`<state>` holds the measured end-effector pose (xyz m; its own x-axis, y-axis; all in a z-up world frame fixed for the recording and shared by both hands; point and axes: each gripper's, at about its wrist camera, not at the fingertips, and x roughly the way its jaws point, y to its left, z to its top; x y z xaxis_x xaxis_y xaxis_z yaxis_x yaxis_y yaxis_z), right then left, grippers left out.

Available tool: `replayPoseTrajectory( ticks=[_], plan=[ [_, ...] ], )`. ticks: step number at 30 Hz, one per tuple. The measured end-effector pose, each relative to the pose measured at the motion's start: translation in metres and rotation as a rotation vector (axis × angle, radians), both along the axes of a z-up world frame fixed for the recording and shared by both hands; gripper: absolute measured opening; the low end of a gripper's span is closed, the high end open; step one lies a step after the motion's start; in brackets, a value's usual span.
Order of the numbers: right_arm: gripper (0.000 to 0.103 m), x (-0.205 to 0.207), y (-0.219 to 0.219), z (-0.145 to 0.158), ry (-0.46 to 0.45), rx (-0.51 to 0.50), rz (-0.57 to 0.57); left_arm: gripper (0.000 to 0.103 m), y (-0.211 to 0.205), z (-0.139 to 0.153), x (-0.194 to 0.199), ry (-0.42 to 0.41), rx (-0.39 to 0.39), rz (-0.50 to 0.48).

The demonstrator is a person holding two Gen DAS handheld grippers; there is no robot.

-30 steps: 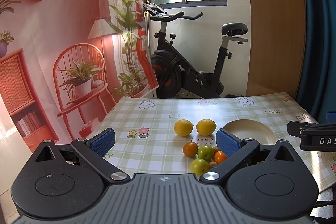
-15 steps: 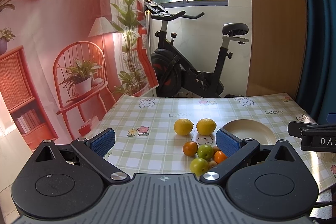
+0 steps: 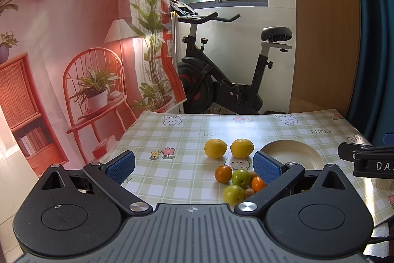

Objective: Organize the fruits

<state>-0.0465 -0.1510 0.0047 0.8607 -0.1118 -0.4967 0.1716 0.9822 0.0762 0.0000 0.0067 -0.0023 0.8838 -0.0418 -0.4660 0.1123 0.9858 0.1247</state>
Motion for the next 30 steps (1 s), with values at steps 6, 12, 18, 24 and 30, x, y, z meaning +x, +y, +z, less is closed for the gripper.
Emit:
replayPoseTrajectory(
  ticks=[6, 12, 18, 24, 30],
  plan=[
    [0.103, -0.002, -0.001, -0.003, 0.001, -0.001, 0.0, 0.103, 0.0, 0.0, 0.0, 0.005, -0.005, -0.002],
    [0.103, -0.003, -0.002, -0.005, 0.002, -0.001, -0.001, 0.103, 0.003, 0.001, 0.0, 0.002, -0.007, 0.0],
    [0.103, -0.003, -0.003, -0.004, 0.0, -0.006, 0.001, 0.103, 0.003, 0.001, -0.001, 0.001, -0.007, -0.003],
    [0.103, -0.001, 0.001, 0.002, -0.005, -0.004, 0.014, 0.103, 0.005, 0.001, 0.007, 0.02, -0.023, -0.01],
    [0.103, 0.005, -0.006, 0.01, -0.065, -0.041, 0.035, 0.103, 0.006, 0.001, 0.019, -0.021, -0.013, 0.034]
  ],
)
